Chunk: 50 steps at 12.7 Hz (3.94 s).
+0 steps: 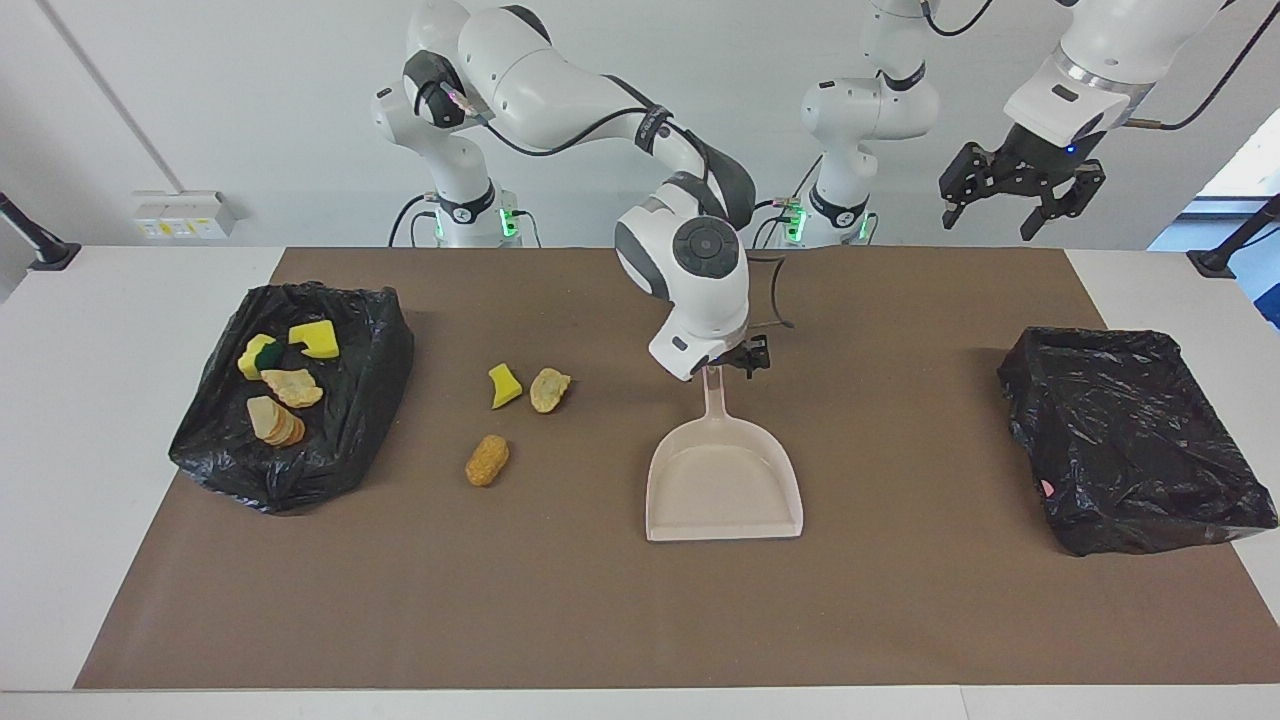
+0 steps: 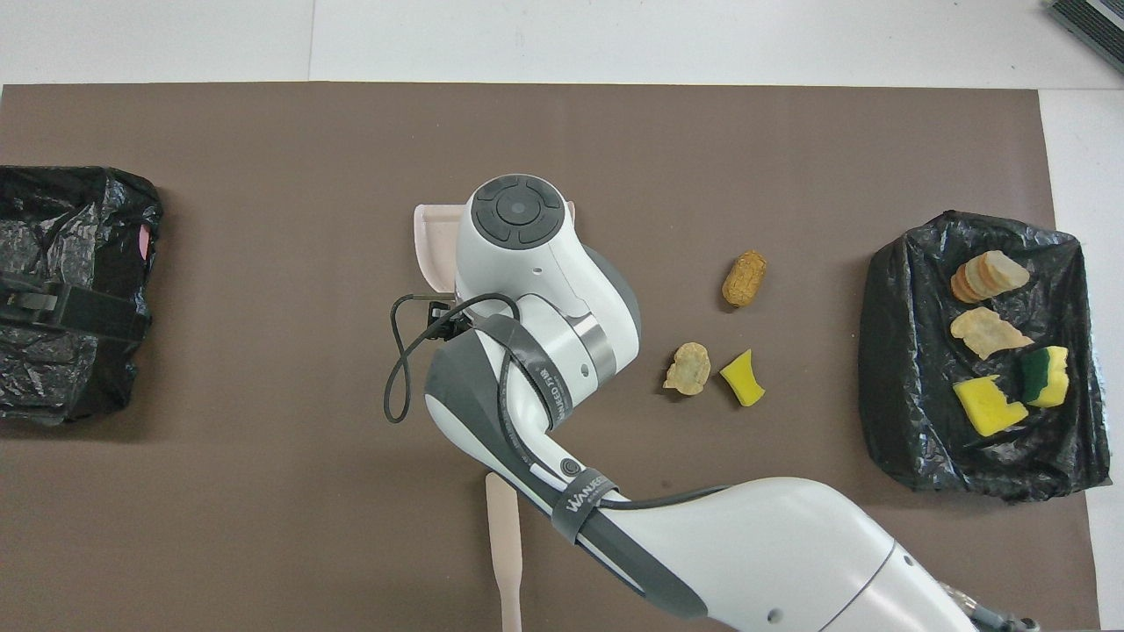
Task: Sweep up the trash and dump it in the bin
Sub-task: 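Hand the dustpan to the left gripper while the right gripper releases it, then lower the dustpan near the debris while the right gripper grasps the brush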
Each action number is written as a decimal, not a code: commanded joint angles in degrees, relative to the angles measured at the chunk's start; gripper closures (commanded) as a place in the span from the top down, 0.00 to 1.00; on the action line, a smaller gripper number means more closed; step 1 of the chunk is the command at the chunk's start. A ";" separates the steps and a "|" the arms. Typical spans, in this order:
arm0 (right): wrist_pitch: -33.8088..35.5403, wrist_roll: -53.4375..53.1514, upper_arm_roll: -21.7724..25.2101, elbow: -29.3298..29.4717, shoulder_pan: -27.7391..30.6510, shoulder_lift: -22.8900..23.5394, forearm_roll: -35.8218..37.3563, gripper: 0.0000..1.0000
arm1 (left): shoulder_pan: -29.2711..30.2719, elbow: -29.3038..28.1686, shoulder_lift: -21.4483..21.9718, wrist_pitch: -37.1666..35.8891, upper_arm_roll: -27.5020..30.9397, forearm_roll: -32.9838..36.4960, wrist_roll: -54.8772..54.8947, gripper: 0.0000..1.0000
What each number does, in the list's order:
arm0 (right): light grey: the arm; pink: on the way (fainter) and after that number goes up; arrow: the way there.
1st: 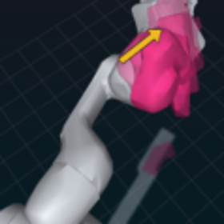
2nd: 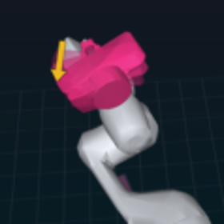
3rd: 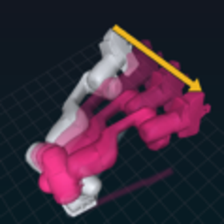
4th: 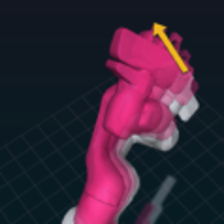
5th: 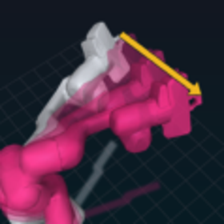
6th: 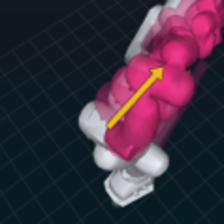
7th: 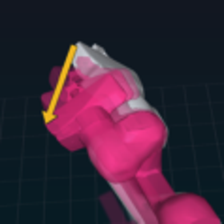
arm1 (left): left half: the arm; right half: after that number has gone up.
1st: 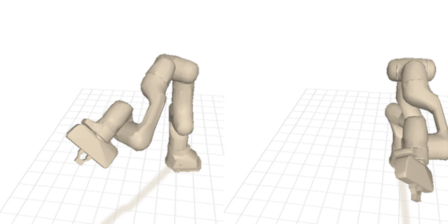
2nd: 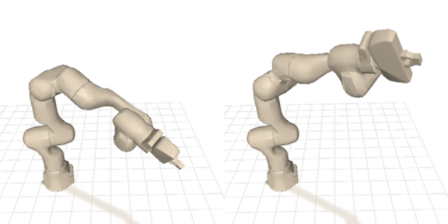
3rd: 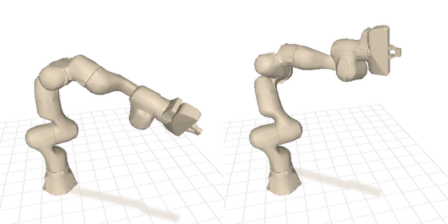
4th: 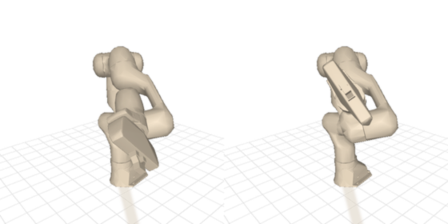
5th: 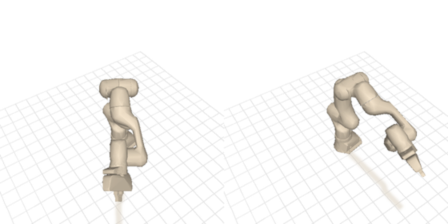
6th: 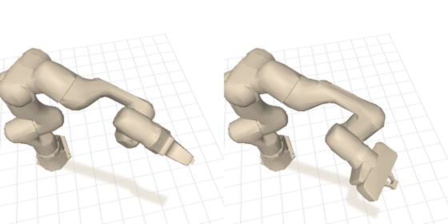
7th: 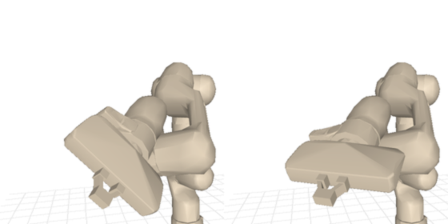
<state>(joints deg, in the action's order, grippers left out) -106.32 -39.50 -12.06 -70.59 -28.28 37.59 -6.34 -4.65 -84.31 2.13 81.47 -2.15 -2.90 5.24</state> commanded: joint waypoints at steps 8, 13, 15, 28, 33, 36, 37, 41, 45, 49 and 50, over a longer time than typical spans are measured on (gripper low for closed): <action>7.52 1.08 -0.25 -12.18 3.32 -17.00 -0.25 1.00 | 0.43 -1.12 -6.43 9.31 -6.00 2.10 -4.25 1.00; 8.42 1.80 -0.42 -27.99 0.52 -28.17 -2.35 1.00 | 0.34 -1.03 -12.84 16.69 -13.13 5.97 -13.92 1.00; 3.52 1.62 -0.42 -37.82 -1.15 -33.87 -5.60 1.00 | 0.43 -1.03 -16.09 18.89 -18.04 9.74 -20.50 1.00; -15.04 -5.15 -0.42 -61.42 -15.04 -43.57 -12.47 1.00 | -2.29 -20.10 -21.20 42.62 -26.68 13.00 -38.90 1.00; -20.24 -8.48 -0.42 -64.15 -20.32 -42.08 -12.64 1.00 | -3.17 -20.19 -23.49 43.51 -26.68 15.02 -39.16 1.00; -23.92 -9.89 -0.42 -65.81 -22.51 -40.59 -12.73 1.00 | -3.26 -20.28 -23.58 43.60 -26.77 15.03 -39.08 1.00; -24.19 -9.98 -0.42 -66.43 -22.52 -40.67 -12.73 1.00 | -3.26 -20.37 -23.58 43.60 -26.77 15.03 -39.08 1.00; -24.02 -9.46 -0.34 -66.17 -22.26 -40.06 -12.64 0.96 | -3.26 -21.24 -23.58 44.47 -27.38 15.03 -38.90 0.83; -24.19 -9.28 -0.34 -65.82 -22.26 -39.88 -12.64 0.59 | -3.17 -22.04 -23.58 45.62 -27.56 15.03 -38.90 0.82; -24.28 -9.45 -0.25 -65.12 -22.26 -39.53 -12.12 0.00 | -3.17 -21.60 -23.66 45.53 -27.47 15.20 -38.90 0.42; -24.37 -9.37 -0.25 -65.03 -22.00 -39.18 -12.12 0.00 | -3.09 -21.42 -23.67 45.36 -27.56 15.38 -38.90 0.17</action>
<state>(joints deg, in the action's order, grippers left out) -129.37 -48.35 -12.36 -136.06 -50.57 -2.44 -17.69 -7.46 -105.29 -21.81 125.83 -29.99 10.88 -32.62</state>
